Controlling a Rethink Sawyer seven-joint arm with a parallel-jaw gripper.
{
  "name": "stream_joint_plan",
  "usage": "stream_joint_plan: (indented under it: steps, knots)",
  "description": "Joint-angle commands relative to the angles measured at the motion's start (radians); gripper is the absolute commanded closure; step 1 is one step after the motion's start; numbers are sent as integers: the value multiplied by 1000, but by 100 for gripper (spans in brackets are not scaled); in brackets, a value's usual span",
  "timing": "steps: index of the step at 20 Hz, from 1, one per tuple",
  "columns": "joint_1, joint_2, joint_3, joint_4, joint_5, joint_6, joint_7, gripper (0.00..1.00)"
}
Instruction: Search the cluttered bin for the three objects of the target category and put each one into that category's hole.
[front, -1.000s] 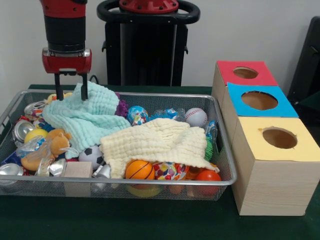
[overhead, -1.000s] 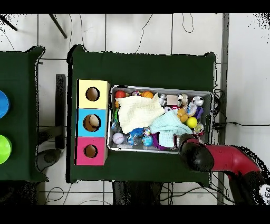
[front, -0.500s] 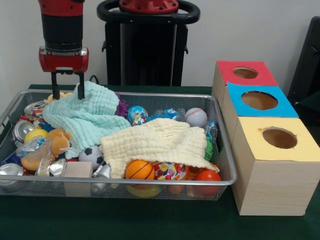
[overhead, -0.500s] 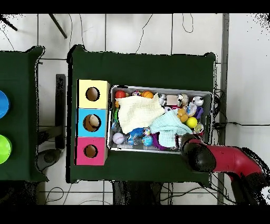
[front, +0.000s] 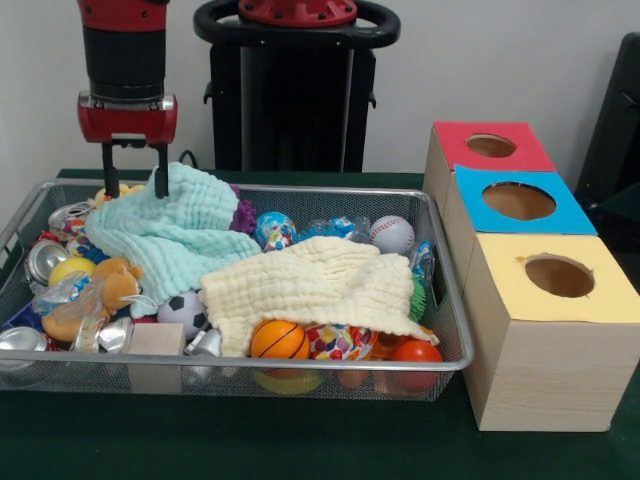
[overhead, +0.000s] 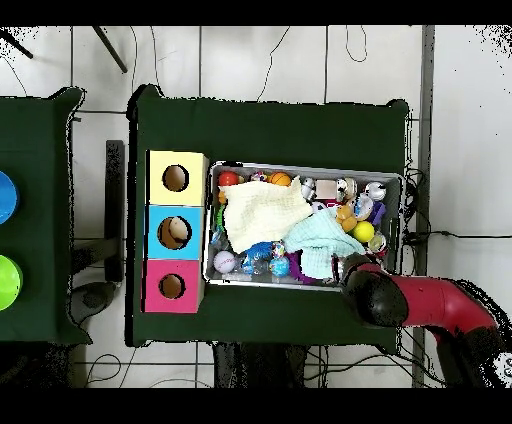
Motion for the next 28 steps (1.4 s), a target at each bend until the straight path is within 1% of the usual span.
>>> stream_joint_plan:
  steps: [1, 7, 12, 19, 24, 28]
  knots:
    - [27, 90, -44, -60, -90, -104, 67, 0]
    - [41, 133, -71, -73, -97, -157, 72, 0]
    - [39, 160, -80, -74, -95, -162, 55, 0]
    - [65, 219, -136, -115, -122, -213, 60, 0]
    - [82, 248, -165, -129, -124, -247, 65, 0]
    - [59, 250, -146, -117, -112, -256, 49, 0]
